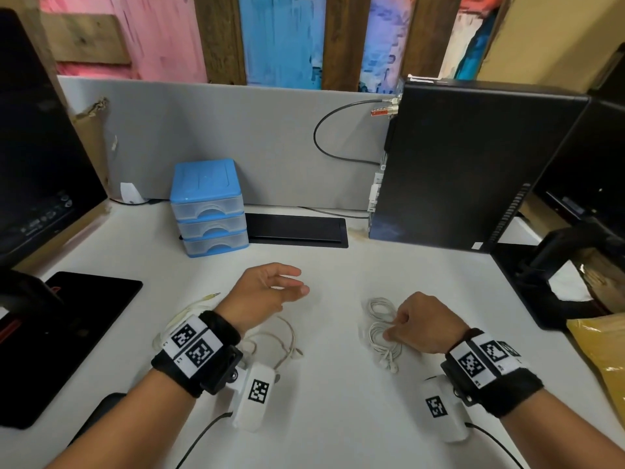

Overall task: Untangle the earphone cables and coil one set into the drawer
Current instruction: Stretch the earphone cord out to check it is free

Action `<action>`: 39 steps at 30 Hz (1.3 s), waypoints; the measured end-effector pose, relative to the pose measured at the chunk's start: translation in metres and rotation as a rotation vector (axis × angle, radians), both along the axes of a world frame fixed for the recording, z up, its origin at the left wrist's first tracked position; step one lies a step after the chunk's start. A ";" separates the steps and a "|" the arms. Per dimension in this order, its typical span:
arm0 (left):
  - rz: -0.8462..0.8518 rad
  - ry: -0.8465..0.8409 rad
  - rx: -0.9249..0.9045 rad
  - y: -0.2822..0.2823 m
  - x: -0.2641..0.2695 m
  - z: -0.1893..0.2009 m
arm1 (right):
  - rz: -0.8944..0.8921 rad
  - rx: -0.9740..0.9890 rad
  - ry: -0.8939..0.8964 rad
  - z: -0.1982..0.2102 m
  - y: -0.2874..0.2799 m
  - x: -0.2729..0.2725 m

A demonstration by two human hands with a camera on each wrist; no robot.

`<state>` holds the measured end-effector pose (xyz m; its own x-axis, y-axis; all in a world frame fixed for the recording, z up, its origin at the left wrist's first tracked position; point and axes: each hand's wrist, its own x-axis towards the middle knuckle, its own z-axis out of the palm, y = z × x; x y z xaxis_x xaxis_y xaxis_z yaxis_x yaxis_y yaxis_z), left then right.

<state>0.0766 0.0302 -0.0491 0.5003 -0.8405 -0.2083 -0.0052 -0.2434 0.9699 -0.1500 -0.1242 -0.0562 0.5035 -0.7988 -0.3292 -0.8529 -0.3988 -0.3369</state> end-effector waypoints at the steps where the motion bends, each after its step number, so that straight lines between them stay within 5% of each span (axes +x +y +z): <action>1: 0.015 0.004 -0.003 0.001 0.004 0.003 | -0.018 -0.033 -0.013 0.002 0.001 -0.002; 13: 0.100 0.001 -0.041 0.012 0.031 0.011 | 0.076 -0.120 -0.244 0.019 0.006 0.023; 20: -0.117 -0.110 0.226 0.011 0.019 0.002 | 0.056 -0.128 -0.398 0.034 -0.005 0.033; 24: -0.261 -0.194 0.401 0.013 0.013 -0.003 | 0.117 -0.091 -0.389 0.029 0.007 0.045; 32: -0.162 -0.240 0.363 0.014 0.018 0.003 | 0.482 -0.030 -0.115 0.001 0.068 0.082; 39: 0.025 -0.180 0.221 0.034 0.060 0.024 | 0.377 -0.025 -0.063 -0.006 0.087 0.116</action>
<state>0.1366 0.0641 -0.0250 0.5655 -0.7716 -0.2914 -0.1635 -0.4511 0.8774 -0.0343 -0.0373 -0.0619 0.7823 -0.5610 -0.2708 -0.6226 -0.6896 -0.3699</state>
